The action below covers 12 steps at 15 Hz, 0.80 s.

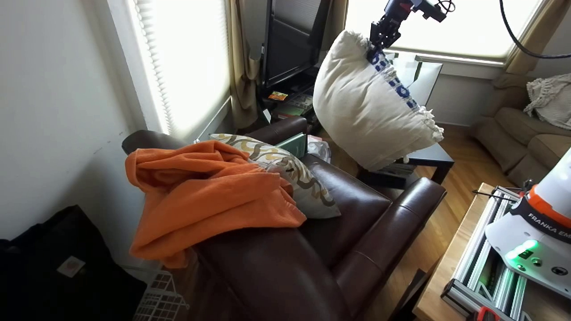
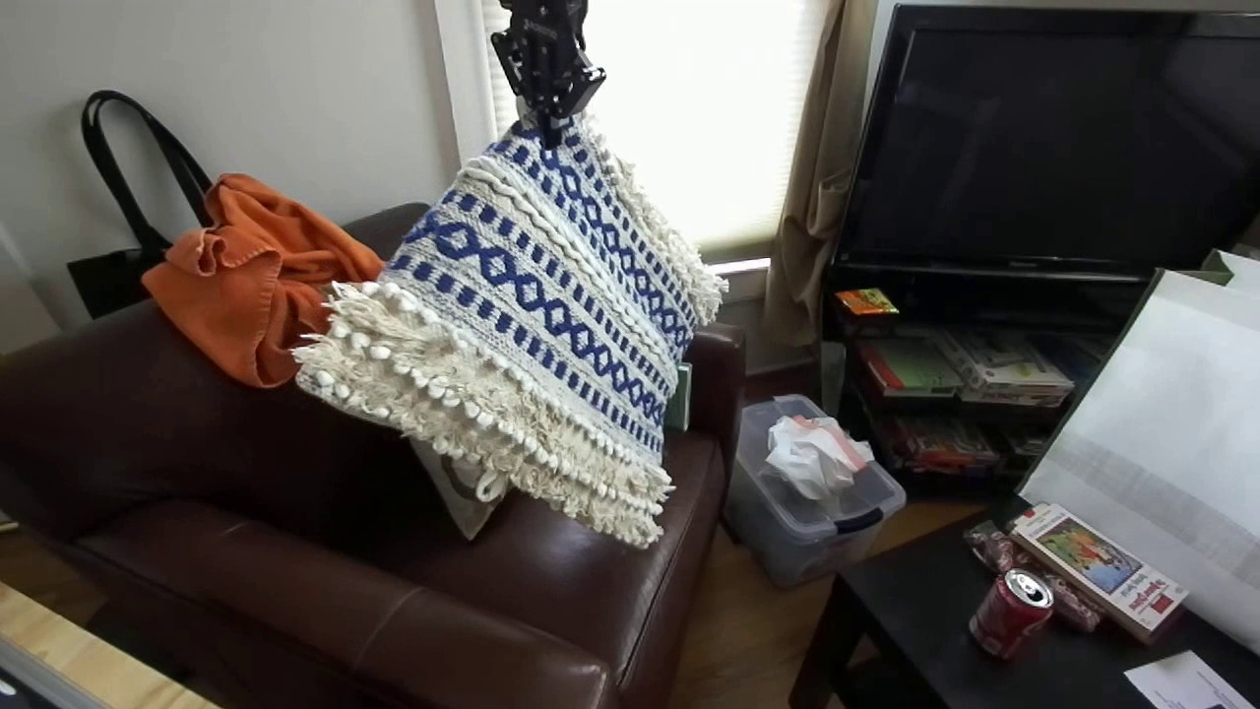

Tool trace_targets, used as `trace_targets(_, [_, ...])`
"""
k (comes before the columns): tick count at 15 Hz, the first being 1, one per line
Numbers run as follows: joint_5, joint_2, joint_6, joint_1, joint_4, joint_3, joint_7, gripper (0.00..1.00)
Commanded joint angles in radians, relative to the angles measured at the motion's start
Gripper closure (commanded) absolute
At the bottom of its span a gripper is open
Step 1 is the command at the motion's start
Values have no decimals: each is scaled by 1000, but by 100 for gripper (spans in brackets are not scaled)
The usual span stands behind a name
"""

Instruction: Stack up the pillows on the sofa

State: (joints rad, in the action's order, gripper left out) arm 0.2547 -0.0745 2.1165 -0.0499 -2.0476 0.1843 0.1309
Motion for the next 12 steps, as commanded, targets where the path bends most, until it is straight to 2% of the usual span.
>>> trace_targets(1, [38, 59, -69, -32, 44, -10, 0, 97])
trace_targets(6, [209, 229, -181, -72, 140, -21, 19, 97])
trace_targets(9, [295, 356, -220, -105, 270, -39, -30, 97])
trace_targets(12, [329, 498, -269, -126, 419, -72, -90, 97])
